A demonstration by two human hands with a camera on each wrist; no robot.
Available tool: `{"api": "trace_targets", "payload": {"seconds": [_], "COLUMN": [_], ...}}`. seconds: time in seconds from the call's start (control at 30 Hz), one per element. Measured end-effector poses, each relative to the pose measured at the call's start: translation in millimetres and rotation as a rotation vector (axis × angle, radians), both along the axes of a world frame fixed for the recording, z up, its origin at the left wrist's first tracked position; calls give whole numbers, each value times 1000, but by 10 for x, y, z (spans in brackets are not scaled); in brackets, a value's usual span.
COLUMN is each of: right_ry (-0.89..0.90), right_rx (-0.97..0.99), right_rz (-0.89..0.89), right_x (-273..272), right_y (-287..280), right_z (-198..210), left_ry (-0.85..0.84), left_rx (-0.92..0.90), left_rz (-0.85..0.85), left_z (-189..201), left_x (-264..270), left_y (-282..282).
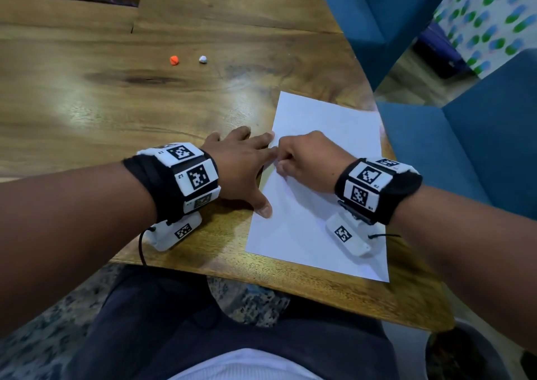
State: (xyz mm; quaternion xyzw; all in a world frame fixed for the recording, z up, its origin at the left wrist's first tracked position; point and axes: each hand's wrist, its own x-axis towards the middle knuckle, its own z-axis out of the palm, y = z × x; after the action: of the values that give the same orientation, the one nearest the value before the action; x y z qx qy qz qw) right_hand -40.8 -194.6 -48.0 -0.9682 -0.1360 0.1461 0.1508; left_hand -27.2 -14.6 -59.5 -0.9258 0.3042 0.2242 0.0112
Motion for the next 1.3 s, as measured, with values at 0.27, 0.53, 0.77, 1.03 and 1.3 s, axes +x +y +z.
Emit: {"api": "trace_targets", "payload": {"seconds": [0.27, 0.53, 0.77, 1.03, 1.3], "right_ry": [7, 10, 40, -12, 84], "right_rx": [-116, -114, -123, -125, -107], "right_rz": [97, 14, 106, -101, 81], "right_x": [-129, -149, -238, -113, -491], "right_y": [-69, -189, -158, -310, -159], "right_z": [40, 67, 55, 39, 50], "left_ry": [-8, 11, 26, 22, 20], "left_rx": [40, 89, 140, 140, 134], "left_rz": [-31, -49, -69, -63, -73], "left_z": [48, 64, 87, 80, 31], "left_x": [-15, 9, 17, 10, 33], "left_y": [-20, -65, -96, -88, -61]}}
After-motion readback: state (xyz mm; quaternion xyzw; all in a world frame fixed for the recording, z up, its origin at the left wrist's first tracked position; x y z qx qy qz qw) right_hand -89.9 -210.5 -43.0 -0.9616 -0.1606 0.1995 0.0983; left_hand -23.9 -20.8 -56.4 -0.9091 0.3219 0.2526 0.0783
